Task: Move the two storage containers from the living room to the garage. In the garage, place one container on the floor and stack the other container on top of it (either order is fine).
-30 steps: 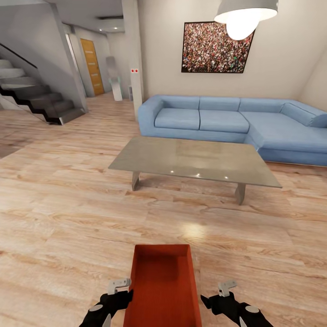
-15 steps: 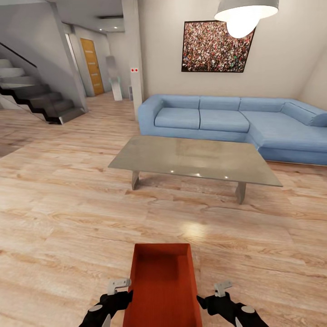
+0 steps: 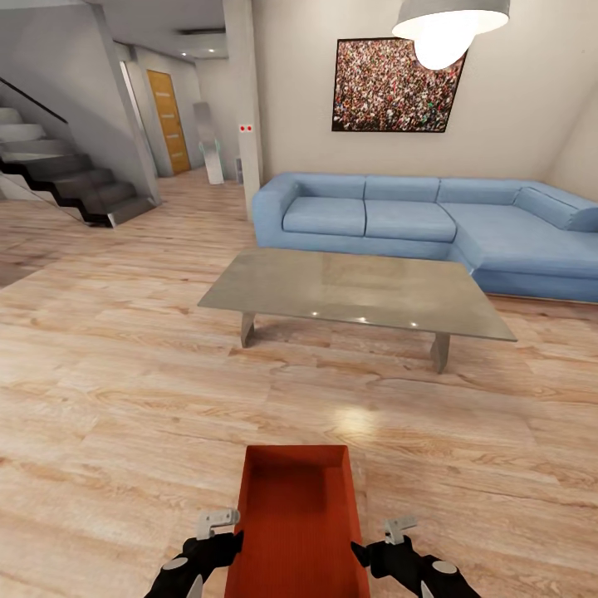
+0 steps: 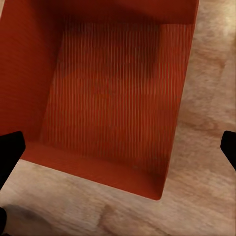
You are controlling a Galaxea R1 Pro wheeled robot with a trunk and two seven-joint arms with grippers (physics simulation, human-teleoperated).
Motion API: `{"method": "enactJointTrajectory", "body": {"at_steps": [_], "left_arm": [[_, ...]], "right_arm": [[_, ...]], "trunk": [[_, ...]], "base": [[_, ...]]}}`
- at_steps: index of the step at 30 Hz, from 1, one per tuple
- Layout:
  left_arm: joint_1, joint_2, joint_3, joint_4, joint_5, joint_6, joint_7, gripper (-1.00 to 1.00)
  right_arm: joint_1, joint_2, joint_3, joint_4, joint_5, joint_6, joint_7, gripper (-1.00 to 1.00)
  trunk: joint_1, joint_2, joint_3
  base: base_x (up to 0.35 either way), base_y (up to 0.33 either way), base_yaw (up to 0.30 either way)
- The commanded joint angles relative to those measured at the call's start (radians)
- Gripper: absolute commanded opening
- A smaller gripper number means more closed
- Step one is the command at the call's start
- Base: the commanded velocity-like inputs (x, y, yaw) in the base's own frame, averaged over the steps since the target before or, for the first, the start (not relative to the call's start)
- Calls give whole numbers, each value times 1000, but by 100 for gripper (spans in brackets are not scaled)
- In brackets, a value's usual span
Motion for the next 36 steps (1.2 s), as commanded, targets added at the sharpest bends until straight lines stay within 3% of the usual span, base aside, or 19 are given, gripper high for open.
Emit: {"method": "enactJointTrajectory", "body": {"at_steps": [1,5,9,15,17,28,36], "left_arm": [[0,-1,1,-2,8,6,2,100],[0,-1,1,-2,8,6,2,100],[0,-2,1,-2,8,6,3,100],[-1,-3,0,-2,6,6,4,100],[-1,-4,0,-1,6,6,3,100],[-1,-2,-2,0,6,55,4,100],[0,-1,-1,0,6,57,4,100]], "right_arm": [[-1,1,-9,0,10,-1,7,100],[-1,2,-9,10,9,1,8,100],[-1,3,-9,28,8,-2,8,100],[-1,3,-9,33,-62,-2,4,100],[-1,3,-9,34,-68,-2,3,100],[-1,3,-9,34,-72,-2,3,100],[-1,3,-9,34,-72,-3,3,100]], "trunk": [[0,0,-1],[0,0,-1],[15,-28,-13],[38,-70,-32],[46,-84,-38],[88,-161,-73],[88,-161,-73]], "base": [[0,0,0],[0,0,0],[0,0,0],[0,0,0],[0,0,0],[0,0,0],[0,0,0]]}}
